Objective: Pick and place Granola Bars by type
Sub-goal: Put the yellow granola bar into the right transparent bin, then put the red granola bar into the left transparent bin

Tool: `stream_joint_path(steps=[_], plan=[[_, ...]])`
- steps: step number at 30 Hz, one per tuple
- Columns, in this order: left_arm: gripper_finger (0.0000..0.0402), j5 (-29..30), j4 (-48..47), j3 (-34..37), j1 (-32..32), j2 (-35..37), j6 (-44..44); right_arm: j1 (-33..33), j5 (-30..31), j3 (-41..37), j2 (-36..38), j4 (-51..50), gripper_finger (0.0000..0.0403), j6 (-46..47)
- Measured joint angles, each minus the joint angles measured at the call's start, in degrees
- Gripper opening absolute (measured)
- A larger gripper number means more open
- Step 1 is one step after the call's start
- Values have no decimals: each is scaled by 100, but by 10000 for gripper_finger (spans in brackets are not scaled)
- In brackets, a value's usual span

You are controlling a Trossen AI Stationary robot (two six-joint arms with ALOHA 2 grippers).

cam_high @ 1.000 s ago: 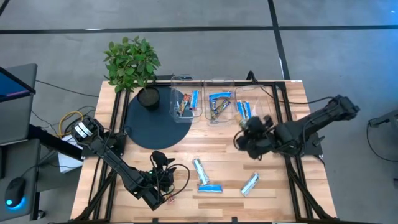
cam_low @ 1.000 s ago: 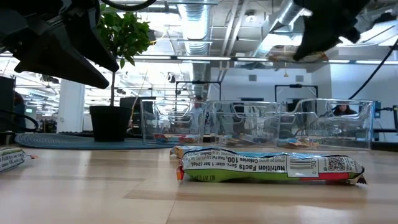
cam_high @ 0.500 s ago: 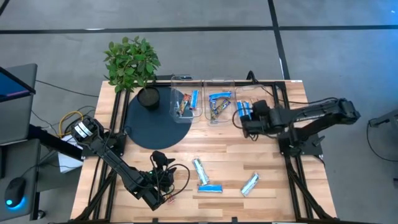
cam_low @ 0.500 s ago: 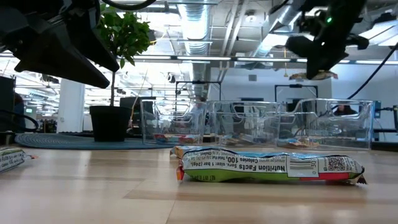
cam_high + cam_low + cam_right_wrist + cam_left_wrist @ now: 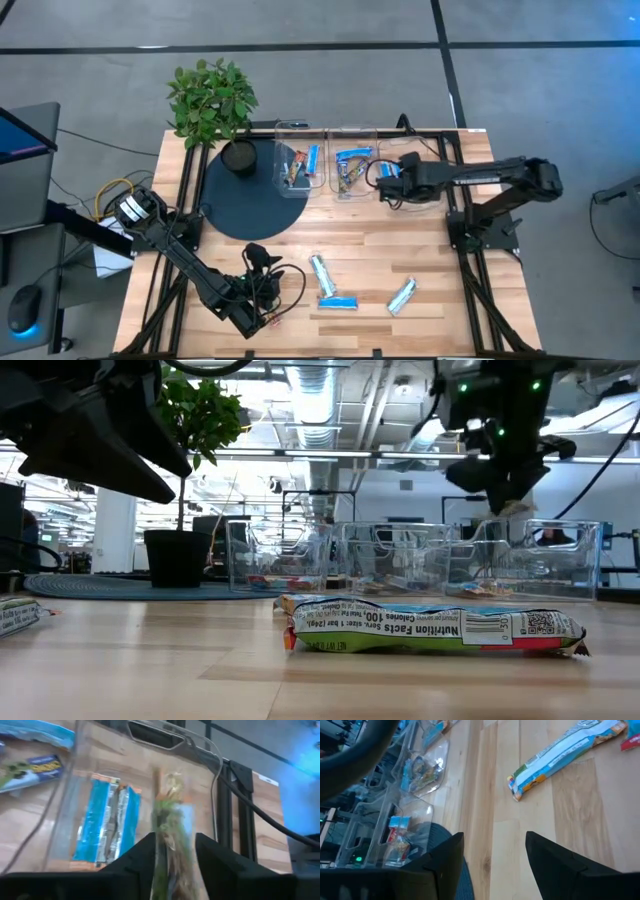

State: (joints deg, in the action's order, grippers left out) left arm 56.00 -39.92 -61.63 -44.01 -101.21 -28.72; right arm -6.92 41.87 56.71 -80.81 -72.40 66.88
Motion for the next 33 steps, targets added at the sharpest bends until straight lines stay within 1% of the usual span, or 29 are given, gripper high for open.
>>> stream_joint_path(steps=[4,8,12,17,23,25,28,33], plan=[[209,-29,0,0,0,-1,1,-53,9,0,-179,109,181,-141],[209,-138,3,0,0,-2,1,7,19,0,-161,228,232,-421],[209,-790,-8,0,-4,-6,257,353,91,0,71,574,262,-1098],[209,-1892,-20,0,7,-4,1145,1031,460,0,500,1195,265,-1784],[209,-3337,-17,0,150,-2,1493,1821,701,0,746,1919,265,-2480],[209,-3643,-15,0,200,-1,1588,1999,804,0,753,2077,265,-2620],[209,-3911,-6,0,272,0,1772,2172,926,0,753,2219,265,-2691],[209,-4358,164,0,421,2,2082,2252,946,0,738,2225,265,-2689]])
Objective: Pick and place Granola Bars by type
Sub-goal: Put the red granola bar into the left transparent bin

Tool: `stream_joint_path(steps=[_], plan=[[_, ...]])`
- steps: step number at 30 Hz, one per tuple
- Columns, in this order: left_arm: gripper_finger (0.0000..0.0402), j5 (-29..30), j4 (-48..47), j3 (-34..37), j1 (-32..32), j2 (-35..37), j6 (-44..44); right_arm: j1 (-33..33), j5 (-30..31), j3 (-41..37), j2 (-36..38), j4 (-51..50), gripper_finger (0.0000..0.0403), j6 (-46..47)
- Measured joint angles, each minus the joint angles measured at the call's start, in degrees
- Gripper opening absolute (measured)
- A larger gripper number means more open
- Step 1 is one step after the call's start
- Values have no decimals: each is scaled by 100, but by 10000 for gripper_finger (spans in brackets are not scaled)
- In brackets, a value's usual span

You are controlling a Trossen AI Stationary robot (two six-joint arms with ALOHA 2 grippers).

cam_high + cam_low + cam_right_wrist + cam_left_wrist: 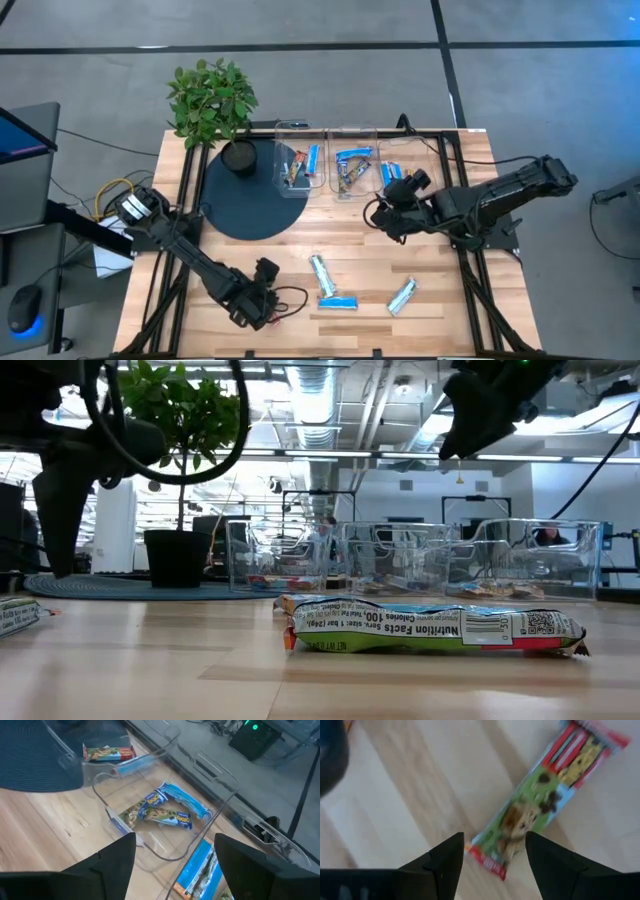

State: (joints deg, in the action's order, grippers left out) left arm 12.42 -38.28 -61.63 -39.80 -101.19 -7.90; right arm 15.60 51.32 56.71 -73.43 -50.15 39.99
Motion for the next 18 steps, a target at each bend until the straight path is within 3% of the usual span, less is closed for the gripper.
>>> stream_joint_path(steps=[9,18], plan=[[189,-978,937,0,116,1,916,316,-8,0,-2,0,265,4],[167,-1066,911,0,119,-4,1320,957,31,0,-2,31,265,232]])
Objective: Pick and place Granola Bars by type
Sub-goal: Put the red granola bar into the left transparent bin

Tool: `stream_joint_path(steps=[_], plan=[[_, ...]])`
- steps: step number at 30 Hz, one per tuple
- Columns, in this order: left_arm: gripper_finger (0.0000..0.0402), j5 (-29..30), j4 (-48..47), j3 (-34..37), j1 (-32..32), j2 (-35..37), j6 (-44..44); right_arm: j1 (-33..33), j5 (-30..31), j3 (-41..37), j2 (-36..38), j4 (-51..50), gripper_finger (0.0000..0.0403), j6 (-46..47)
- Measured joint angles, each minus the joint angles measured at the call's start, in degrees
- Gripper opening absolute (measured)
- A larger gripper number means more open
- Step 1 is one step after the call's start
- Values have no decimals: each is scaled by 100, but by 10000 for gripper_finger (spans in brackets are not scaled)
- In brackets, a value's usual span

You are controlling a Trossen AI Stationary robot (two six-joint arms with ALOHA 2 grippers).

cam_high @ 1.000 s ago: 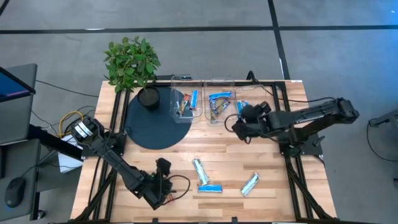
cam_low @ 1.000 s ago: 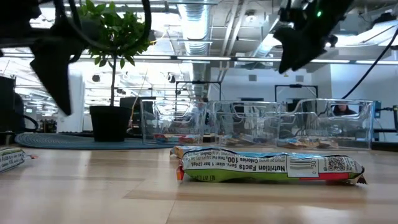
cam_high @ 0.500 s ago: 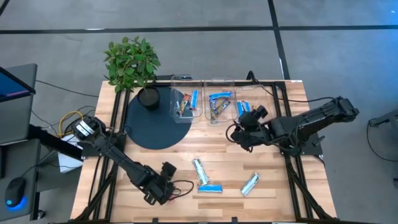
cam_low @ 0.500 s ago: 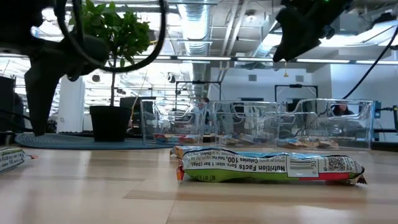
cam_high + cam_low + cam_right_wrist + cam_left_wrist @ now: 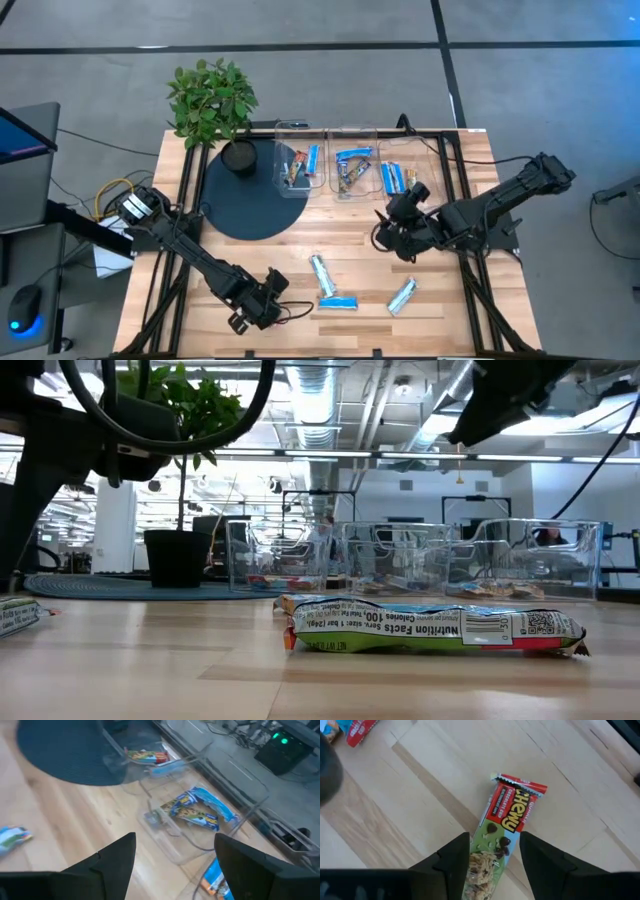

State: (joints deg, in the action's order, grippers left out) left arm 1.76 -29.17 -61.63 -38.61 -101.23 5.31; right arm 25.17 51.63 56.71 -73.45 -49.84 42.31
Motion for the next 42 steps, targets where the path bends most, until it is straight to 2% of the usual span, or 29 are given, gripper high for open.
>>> stream_joint_path(steps=[22,27,34,36,42], plan=[[167,-344,184,-28,197,-446,238,1480,466,-22,-4,249,265,384],[167,126,164,-24,348,-453,-377,1572,554,-22,-4,240,265,487],[167,1386,-379,-275,864,-481,-1276,1567,551,-22,-4,251,265,581],[167,1326,-634,-398,1010,-496,-1302,1586,551,-22,-5,250,265,592],[167,624,-820,-586,1167,-503,-815,1706,550,-18,-176,230,265,642]])
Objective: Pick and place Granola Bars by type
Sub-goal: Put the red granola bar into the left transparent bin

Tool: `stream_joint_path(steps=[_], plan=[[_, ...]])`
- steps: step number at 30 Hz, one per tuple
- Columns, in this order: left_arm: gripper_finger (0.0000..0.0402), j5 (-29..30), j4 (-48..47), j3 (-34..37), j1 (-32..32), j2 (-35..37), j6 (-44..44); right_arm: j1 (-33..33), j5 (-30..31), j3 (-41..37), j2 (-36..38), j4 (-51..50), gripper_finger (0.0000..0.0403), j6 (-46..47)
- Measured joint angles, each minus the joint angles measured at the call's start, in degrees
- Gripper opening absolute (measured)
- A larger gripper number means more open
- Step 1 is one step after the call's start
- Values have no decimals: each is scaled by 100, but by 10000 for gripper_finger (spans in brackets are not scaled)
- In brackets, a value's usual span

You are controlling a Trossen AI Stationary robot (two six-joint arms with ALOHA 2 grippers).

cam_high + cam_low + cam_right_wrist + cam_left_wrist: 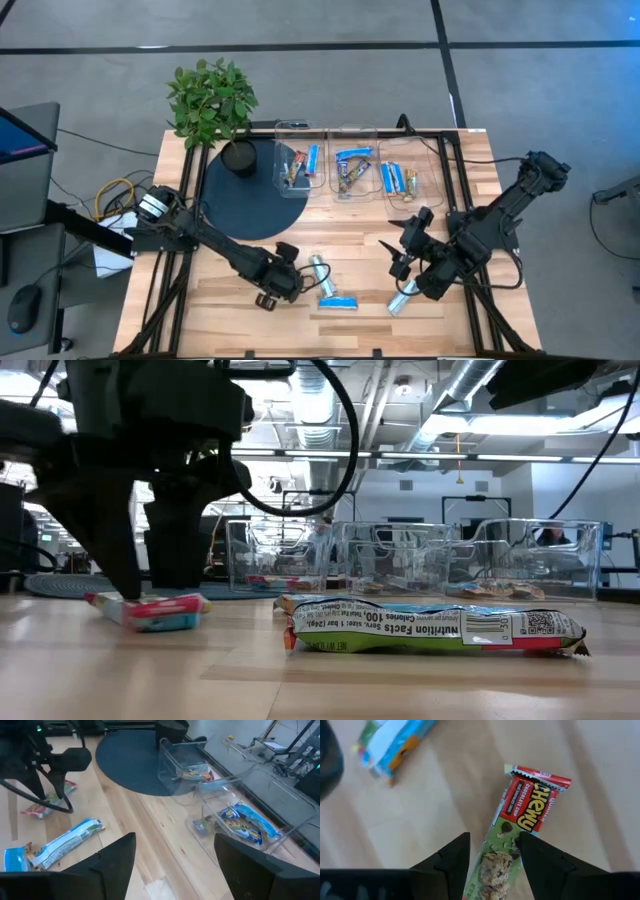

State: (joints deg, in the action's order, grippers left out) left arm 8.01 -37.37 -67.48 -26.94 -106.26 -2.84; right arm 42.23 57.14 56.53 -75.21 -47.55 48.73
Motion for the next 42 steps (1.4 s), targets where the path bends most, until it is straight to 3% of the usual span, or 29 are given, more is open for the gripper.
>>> stream_joint_path(steps=[12,20,25,30,42], plan=[[167,53,-65,-270,94,7,331,39,-21,-10,-690,-144,265,-14],[167,-854,-283,-453,85,-25,670,40,-19,-10,-742,-105,265,-13],[167,-854,-281,-455,85,-155,758,49,-19,-8,-742,-105,265,-13],[167,-467,-306,-448,92,-276,779,53,-19,-6,-743,-48,265,-14],[167,-468,-450,-466,122,-553,799,51,-24,-4,-744,5,265,-69]])
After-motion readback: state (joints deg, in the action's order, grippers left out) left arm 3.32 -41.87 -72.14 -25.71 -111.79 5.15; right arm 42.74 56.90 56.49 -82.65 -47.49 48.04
